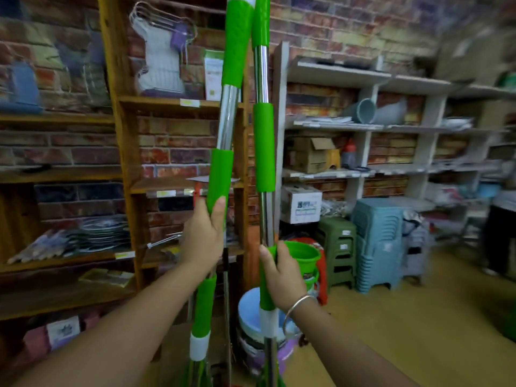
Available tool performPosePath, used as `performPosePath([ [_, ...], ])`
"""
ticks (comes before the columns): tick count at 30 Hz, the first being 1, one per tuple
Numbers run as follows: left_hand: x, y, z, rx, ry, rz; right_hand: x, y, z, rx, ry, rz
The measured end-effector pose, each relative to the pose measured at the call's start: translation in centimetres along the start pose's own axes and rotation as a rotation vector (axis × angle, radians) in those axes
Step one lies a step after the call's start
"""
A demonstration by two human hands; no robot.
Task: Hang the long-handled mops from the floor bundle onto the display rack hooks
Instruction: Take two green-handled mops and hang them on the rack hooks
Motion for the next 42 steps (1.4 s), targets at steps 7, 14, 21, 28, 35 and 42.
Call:
performPosePath([
  [7,-1.5,6.9,-7.6,0.039,0.070,0.059,-9.2,6.5,5.4,0.092,-0.016,-0.103],
  [14,-2.7,15.7,-14.1,0.067,0.184,0.108,-16.1,15.1,9.9,0.087,0.046,-0.092],
  [21,-1.5,25.5,-19.8,0.122,0.289,0.244,-23.1,24.7,13.3,0.178,0.209,-0.208],
  [28,-1.9,34.9,-26.6,0.200,0.477,0.471,-30.4,34.5,19.1,0.266,0.478,-0.387],
  [35,-3.8,47.0,-32.9,0.256,0.607,0.776,-35.1,45.6,26.2,0.350,0.522,-0.504],
  [42,-6.2,57.7,-38.8,0.341,0.804,0.962,-40.7,54.8,33.5,0.483,0.699,-0.637],
])
Point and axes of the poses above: each hand's wrist, its own y-axis away from the middle knuckle, its own x-axis out of the palm, z = x × y, the point moved 1 cm from there along -y, towards the middle knuckle, and after that the axes turned 12 degrees about -x, right-handed, at the moved point
